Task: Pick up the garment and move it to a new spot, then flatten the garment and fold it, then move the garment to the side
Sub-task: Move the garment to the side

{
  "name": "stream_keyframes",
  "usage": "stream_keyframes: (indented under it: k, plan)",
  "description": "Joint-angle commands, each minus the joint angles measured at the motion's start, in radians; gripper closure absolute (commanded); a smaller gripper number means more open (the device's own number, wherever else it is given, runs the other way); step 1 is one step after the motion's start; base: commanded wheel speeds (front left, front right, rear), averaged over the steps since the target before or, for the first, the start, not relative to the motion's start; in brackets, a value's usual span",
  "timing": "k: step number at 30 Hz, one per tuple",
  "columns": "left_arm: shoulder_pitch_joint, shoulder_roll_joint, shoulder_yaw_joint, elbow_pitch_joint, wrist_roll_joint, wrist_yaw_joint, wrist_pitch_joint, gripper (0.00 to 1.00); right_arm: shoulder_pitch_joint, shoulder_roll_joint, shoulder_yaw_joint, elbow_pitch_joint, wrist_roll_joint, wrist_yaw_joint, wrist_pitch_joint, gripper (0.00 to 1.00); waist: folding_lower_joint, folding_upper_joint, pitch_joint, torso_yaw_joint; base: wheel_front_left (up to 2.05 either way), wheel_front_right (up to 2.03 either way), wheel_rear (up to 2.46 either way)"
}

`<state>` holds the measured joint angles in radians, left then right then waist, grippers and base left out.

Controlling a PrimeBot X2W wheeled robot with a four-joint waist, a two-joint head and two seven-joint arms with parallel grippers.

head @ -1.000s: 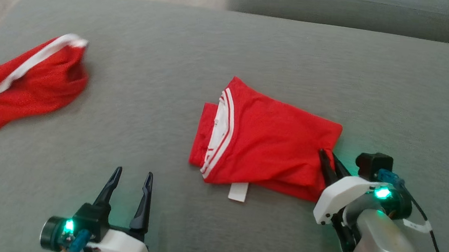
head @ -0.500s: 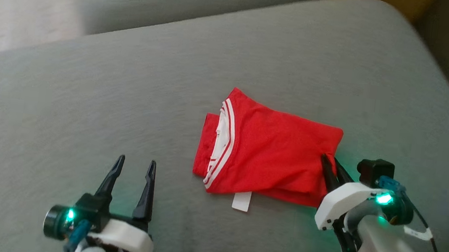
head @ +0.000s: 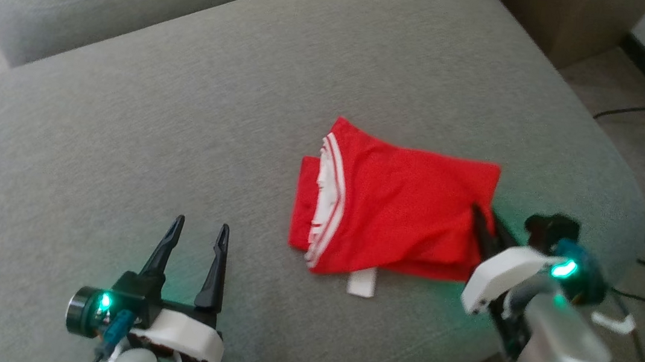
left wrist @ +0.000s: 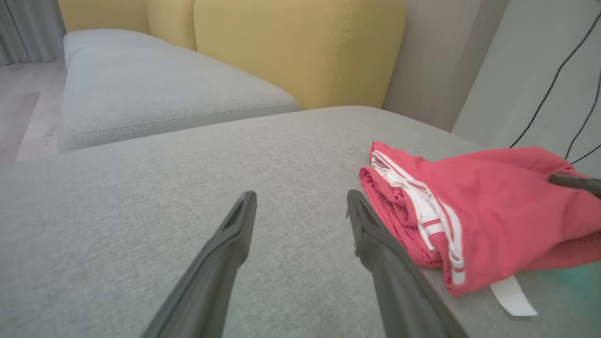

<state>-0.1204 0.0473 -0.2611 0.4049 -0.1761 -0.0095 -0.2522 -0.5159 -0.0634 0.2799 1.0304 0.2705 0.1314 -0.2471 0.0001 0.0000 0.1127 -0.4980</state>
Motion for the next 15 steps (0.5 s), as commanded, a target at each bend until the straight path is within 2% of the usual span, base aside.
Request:
stream_keyframes:
  k: [1,7,15]
  plan:
    - [-0.048,0.003,0.029,-0.028,0.007,0.002,-0.010,0.00,-0.068,-0.017,0.014,-0.036,-0.013,-0.001,-0.015,1.00,-0.0001,0.0000,0.020,0.029,0.00,0.00,0.00]
    - [-0.050,0.003,0.049,-0.020,0.041,-0.013,-0.010,0.00,-0.228,-0.130,0.017,0.013,-0.085,-0.001,0.015,1.00,-0.0001,0.0000,0.069,0.115,0.00,0.00,0.00]
    - [-0.067,0.003,0.057,-0.023,0.070,-0.032,-0.010,0.00,-0.379,-0.266,-0.037,0.118,-0.188,-0.001,0.056,1.00,-0.0001,0.0000,0.125,0.210,0.00,0.00,0.00]
